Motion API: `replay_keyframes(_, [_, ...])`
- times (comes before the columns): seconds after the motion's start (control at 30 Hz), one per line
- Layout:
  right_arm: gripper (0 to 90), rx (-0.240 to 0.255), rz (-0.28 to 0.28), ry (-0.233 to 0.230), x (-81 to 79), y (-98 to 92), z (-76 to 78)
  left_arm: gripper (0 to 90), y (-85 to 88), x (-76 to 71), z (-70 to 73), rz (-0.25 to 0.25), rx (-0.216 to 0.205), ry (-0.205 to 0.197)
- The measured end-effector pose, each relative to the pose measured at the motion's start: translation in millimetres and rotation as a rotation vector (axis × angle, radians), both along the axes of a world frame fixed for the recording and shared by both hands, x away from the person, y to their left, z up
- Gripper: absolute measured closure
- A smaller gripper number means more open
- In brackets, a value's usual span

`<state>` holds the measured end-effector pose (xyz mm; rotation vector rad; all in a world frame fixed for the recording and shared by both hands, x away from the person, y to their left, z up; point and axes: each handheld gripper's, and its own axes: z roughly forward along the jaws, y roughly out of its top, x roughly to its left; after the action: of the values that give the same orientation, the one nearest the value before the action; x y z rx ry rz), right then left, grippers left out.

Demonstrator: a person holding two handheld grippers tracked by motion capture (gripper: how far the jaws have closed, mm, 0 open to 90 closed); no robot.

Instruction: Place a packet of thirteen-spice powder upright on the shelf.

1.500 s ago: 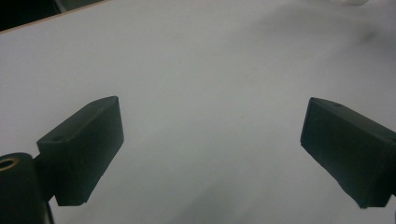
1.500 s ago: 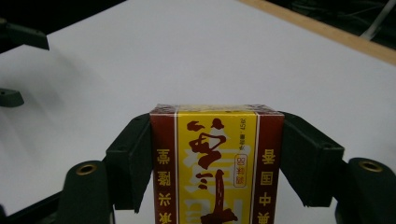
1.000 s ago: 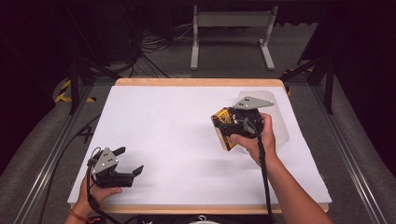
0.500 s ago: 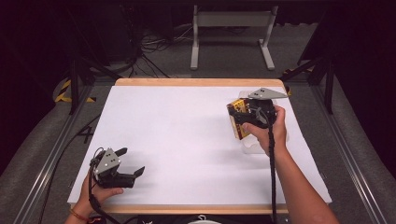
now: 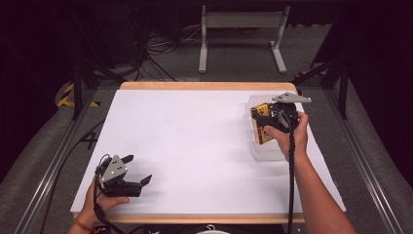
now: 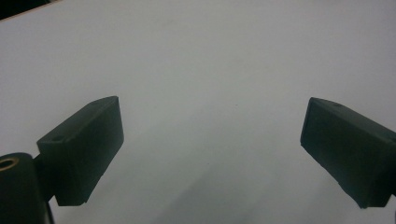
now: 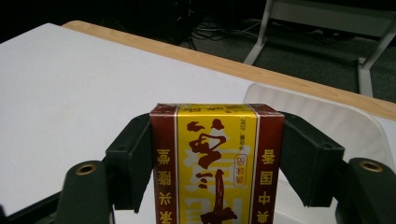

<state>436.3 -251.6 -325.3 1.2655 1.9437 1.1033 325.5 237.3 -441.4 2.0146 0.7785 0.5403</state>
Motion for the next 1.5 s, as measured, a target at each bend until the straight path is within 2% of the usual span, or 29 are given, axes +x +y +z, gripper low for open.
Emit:
replay_keyframes(0.57, [32.2, 0.036, -0.067, -0.006, 2.5, -21.7, -6.9, 6.6, -0.5, 0.4, -0.9, -0.003, 0.007, 0.004])
replay_keyframes(0.6, [32.2, -0.023, -0.105, -0.016, 3.3, -22.2, -8.0, 6.6, -1.0, 0.6, -1.5, -0.004, 0.007, 0.005])
replay_keyframes(0.63, [32.2, -0.028, -0.110, -0.020, 3.7, -23.3, -9.2, 6.6, -1.1, 0.6, -1.6, -0.005, 0.012, 0.005])
replay_keyframes(0.77, [32.2, 0.003, -0.110, 0.000, 5.1, -28.6, -13.6, 6.6, -1.6, 0.8, -1.6, -0.009, 0.020, 0.007])
replay_keyframes(0.87, [32.2, -0.012, -0.118, 0.006, 4.5, -30.7, -16.8, 6.5, -1.4, 0.7, -1.7, -0.008, 0.016, 0.009])
replay_keyframes(1.2, [32.2, -0.017, -0.117, 0.025, -1.4, -39.1, -19.0, 6.5, -1.2, 0.6, -1.7, -0.005, 0.012, 0.008])
replay_keyframes(1.3, [32.2, -0.012, -0.114, 0.027, -3.7, -41.8, -18.5, 6.5, -1.1, 0.7, -1.5, -0.005, 0.013, 0.006])
replay_keyframes(1.5, [32.2, -0.033, -0.108, 0.021, -8.6, -42.4, -20.0, 6.5, -1.1, 0.5, -1.6, -0.005, 0.012, 0.007])
